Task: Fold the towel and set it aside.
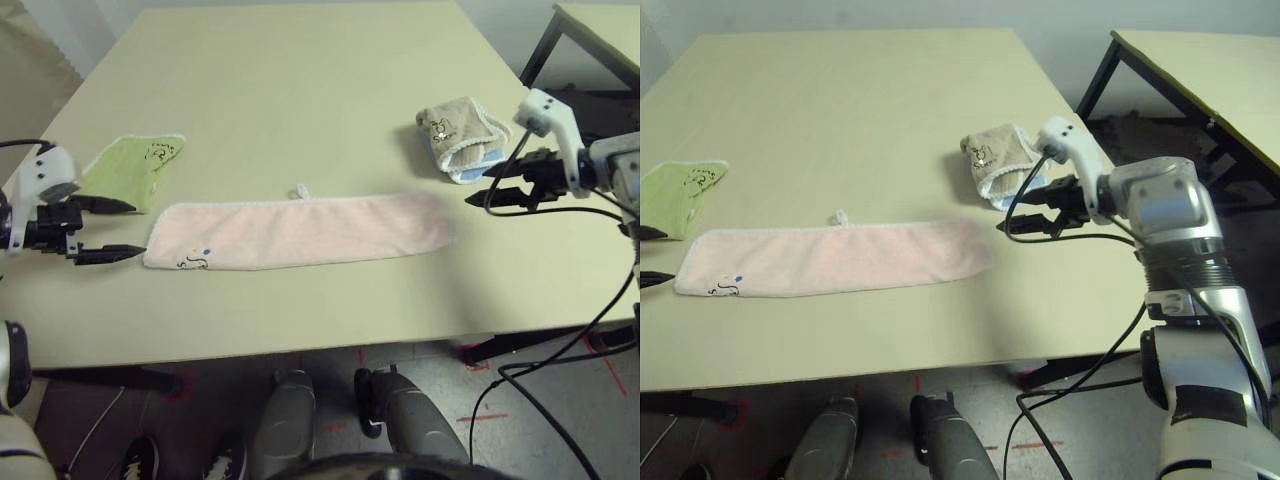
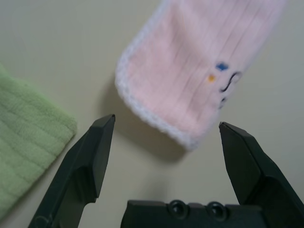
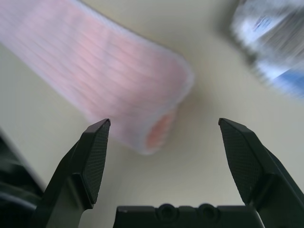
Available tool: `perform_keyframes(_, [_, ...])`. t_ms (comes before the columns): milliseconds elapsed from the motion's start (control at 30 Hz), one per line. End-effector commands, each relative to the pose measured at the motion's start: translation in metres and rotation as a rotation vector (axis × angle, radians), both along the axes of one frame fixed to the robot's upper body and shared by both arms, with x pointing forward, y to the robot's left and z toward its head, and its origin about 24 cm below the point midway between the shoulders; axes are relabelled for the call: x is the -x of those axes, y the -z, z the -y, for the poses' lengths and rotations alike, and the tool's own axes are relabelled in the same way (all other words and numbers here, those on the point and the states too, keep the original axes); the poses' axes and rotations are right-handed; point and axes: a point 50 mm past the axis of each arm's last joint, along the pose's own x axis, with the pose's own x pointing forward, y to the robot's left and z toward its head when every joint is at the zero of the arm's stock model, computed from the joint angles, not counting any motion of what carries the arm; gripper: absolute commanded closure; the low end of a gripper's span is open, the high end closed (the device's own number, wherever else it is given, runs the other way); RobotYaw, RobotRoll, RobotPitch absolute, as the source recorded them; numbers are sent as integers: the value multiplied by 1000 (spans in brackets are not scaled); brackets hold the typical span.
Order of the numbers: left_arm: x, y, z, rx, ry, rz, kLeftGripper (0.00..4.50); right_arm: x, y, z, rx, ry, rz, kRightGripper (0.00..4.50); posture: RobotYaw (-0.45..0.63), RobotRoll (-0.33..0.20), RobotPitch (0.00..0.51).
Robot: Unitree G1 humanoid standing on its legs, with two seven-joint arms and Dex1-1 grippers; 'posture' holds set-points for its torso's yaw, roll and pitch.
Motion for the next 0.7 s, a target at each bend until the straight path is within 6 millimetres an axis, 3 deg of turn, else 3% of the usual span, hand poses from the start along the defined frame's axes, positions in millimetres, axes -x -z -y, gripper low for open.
perform_keyframes(33, [6, -7, 1, 128, 6, 46, 26, 2, 8, 3, -70, 63, -127, 0, 149, 0, 169])
perform_keyframes(267, [21, 20, 0, 144, 39, 17, 26, 5, 22, 11, -158, 182, -319, 0, 143, 0, 170])
perform_keyframes(433, [21, 24, 6, 136, 81, 24, 26, -1, 30, 12, -135, 248, -382, 0, 152, 0, 169])
perform_keyframes(700, [20, 22, 6, 146, 88, 62, 26, -4, 34, 7, -147, 210, -392, 0, 159, 0, 170])
